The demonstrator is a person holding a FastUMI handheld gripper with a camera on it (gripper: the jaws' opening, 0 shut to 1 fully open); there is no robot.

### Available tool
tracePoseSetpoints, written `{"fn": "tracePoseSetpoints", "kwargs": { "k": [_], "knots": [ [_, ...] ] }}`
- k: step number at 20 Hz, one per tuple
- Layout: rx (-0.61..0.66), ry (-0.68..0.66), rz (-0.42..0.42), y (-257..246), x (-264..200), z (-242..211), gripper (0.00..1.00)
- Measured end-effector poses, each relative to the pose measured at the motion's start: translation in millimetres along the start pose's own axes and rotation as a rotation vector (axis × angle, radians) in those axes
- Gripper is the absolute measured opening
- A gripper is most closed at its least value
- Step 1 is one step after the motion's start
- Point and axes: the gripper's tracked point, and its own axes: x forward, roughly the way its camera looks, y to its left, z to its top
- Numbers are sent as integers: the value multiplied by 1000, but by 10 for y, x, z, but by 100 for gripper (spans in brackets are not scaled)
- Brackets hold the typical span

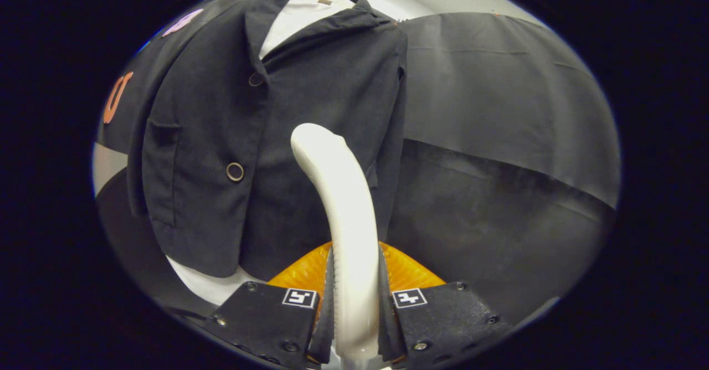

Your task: Iron the clothes twice with a garment steamer, once on the left side and once on the right side.

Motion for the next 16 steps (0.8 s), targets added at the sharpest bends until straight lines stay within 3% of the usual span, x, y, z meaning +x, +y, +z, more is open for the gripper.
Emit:
{"fn": "tracePoseSetpoints", "kwargs": {
  "k": [16],
  "knots": [
    [-88, 80, 67, 27, 33, -53, 37]
  ]
}}
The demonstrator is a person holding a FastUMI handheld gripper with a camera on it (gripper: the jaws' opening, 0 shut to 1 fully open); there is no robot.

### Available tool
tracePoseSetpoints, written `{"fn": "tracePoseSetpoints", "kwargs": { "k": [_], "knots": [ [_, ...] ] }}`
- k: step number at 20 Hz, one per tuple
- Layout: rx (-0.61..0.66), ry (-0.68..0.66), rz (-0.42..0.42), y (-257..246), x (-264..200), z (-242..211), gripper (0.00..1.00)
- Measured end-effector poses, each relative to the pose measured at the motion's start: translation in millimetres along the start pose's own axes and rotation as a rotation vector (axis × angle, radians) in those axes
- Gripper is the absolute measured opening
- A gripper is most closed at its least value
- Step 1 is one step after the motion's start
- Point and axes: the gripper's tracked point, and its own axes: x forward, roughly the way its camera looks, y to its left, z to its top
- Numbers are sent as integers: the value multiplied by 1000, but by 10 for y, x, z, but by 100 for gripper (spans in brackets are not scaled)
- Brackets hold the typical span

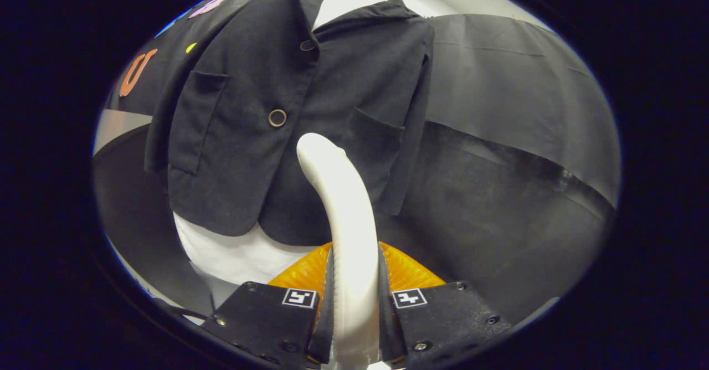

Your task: Iron the clothes twice with a garment steamer, once on the left side and once on the right side.

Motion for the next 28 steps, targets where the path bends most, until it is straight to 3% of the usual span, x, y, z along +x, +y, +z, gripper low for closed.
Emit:
{"fn": "tracePoseSetpoints", "kwargs": {
  "k": [12, 19, 28],
  "knots": [
    [2, 147, 32, 56, -4, -279, 37],
    [4, 147, 40, 91, 22, -300, 37],
    [145, 47, 16, 148, -838, 325, 37]
  ]
}}
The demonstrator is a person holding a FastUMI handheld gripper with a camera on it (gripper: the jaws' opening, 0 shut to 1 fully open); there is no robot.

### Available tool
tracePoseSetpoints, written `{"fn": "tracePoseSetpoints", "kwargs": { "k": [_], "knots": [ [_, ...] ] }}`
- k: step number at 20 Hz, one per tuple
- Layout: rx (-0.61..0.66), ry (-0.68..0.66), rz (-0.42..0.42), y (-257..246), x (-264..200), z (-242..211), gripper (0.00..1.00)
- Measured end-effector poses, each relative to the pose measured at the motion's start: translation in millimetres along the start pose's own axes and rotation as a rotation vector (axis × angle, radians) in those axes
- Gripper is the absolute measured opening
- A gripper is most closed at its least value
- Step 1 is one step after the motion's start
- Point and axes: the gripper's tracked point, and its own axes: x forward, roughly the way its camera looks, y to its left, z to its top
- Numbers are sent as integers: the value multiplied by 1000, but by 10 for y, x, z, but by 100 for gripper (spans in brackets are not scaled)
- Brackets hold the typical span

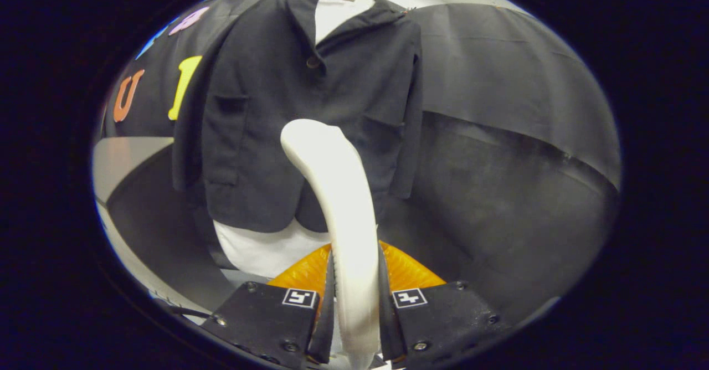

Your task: Iron the clothes twice with a garment steamer, once on the left side and once on the right side.

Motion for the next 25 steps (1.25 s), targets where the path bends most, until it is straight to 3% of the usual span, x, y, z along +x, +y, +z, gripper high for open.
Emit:
{"fn": "tracePoseSetpoints", "kwargs": {
  "k": [9, 14, 20, 25],
  "knots": [
    [138, -59, -7, 67, -1119, -45, 37],
    [195, -157, 22, 110, -1776, 475, 36],
    [173, -360, 136, 179, -2500, 1068, 36],
    [208, -432, 282, 155, -2979, 1235, 36]
  ]
}}
